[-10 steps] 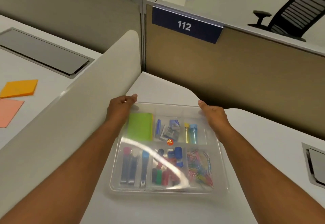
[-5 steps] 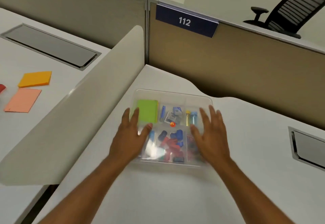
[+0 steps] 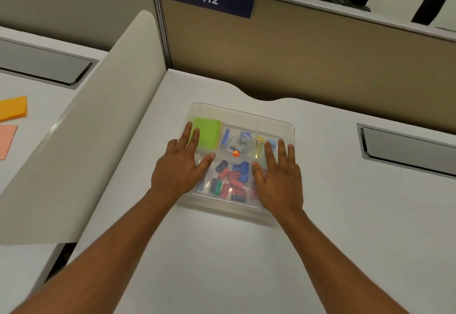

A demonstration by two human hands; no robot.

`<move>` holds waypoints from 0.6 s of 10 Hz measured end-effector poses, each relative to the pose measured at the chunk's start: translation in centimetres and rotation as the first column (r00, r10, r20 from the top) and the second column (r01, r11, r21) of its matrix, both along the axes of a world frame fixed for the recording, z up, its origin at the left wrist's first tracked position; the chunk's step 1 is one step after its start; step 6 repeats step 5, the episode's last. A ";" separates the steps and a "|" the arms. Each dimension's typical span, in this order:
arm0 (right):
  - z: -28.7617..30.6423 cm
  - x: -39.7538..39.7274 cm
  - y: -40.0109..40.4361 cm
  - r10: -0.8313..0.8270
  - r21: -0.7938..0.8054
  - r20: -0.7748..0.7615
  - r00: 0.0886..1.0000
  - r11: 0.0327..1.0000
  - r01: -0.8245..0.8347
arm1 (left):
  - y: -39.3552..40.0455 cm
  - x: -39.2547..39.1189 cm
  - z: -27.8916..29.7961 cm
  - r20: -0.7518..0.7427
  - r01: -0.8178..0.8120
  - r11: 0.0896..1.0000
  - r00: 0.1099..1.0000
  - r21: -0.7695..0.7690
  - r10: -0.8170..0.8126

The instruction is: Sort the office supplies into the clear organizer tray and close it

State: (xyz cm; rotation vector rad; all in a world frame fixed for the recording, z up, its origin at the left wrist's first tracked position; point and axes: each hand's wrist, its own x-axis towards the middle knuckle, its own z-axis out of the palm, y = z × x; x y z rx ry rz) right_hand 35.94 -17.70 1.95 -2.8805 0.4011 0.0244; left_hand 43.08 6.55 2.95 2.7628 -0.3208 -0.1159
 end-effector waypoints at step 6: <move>1.8 0.9 -0.7 0.055 0.153 0.049 0.997 0.986 -0.062 | 0.1 0.4 1.7 0.049 0.006 0.991 0.999 0.136 -0.013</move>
